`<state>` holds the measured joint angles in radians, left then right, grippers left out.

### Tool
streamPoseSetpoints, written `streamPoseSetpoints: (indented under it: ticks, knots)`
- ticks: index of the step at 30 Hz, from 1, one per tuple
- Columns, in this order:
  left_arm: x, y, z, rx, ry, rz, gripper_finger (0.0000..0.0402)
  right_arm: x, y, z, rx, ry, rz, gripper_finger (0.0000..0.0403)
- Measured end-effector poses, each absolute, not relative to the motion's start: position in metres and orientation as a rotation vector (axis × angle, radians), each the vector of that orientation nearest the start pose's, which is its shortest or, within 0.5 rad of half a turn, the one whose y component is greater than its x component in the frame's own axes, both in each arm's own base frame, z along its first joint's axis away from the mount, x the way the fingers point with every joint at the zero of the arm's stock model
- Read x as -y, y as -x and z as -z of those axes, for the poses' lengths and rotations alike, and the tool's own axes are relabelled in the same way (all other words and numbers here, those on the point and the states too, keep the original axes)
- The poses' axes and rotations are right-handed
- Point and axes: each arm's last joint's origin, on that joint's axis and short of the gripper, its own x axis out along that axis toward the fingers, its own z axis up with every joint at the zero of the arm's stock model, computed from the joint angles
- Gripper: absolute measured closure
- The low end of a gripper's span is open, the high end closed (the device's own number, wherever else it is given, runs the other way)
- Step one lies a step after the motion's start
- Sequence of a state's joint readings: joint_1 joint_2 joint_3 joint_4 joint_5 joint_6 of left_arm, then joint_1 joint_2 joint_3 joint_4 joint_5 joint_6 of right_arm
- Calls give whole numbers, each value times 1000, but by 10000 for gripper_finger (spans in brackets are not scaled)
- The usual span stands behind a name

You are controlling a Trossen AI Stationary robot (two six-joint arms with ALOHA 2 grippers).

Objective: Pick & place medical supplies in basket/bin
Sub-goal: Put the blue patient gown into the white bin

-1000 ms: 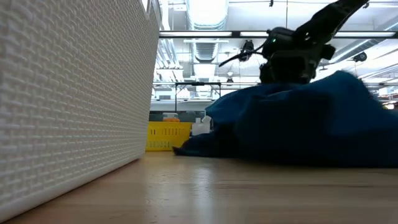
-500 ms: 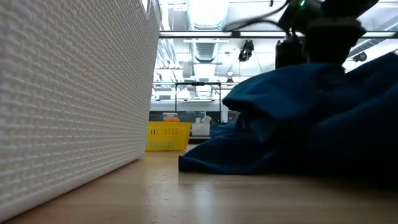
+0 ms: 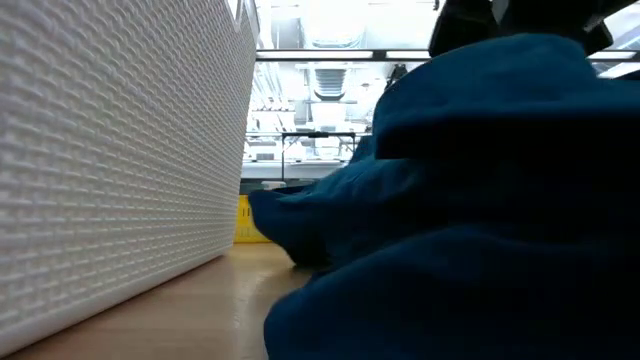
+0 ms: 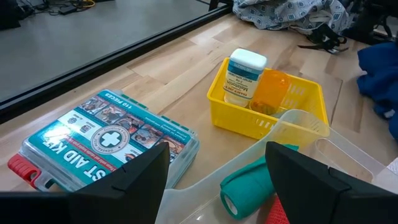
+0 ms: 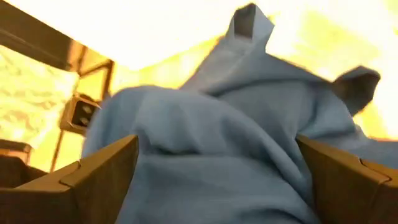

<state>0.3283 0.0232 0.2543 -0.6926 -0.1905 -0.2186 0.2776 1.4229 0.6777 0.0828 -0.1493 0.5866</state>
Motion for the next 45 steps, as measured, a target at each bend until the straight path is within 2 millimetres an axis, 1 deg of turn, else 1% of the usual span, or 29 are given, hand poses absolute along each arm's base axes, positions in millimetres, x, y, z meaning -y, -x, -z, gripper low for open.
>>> streamPoseSetpoints:
  ticks: [3,6,9,13,18,21,25,28,31,36,38,41,45]
  knots:
    - [-27,-62,-181,-408,242,-559,130,-84,-273,-186,-721,-504,-226,3]
    - [-27,-62,-181,-409,242,-558,130,-86,-279,-194,-691,-496,-231,3]
    - [-27,-62,-181,-409,242,-558,130,-87,-284,-209,-635,-463,-246,3]
    - [-27,-62,-181,-409,242,-558,130,-86,-286,-236,-553,-371,-251,3]
    - [-27,-62,-181,-409,242,-558,130,-80,-278,-272,-570,-250,-148,3]
    - [-27,-62,-181,-409,242,-558,130,-79,-267,-292,-646,-205,-118,3]
    - [-27,-62,-181,-409,242,-558,130,-81,-250,-308,-775,-147,-105,3]
    - [-27,-62,-181,-408,242,-558,130,-87,-237,-314,-843,-95,-93,3]
    - [-27,-62,-181,-409,242,-559,130,-94,-224,-314,-920,-50,-66,3]
    - [-27,-62,-181,-409,242,-558,130,-108,-205,-309,-999,-73,-34,3]
    - [-27,-62,-181,-409,242,-559,130,-112,-201,-306,-1012,-142,-4,3]
    - [-27,-62,-181,-409,242,-558,130,-115,-203,-304,-1002,-254,-4,3]
    - [-27,-62,-181,-409,242,-559,130,-114,-205,-303,-996,-283,-4,3]
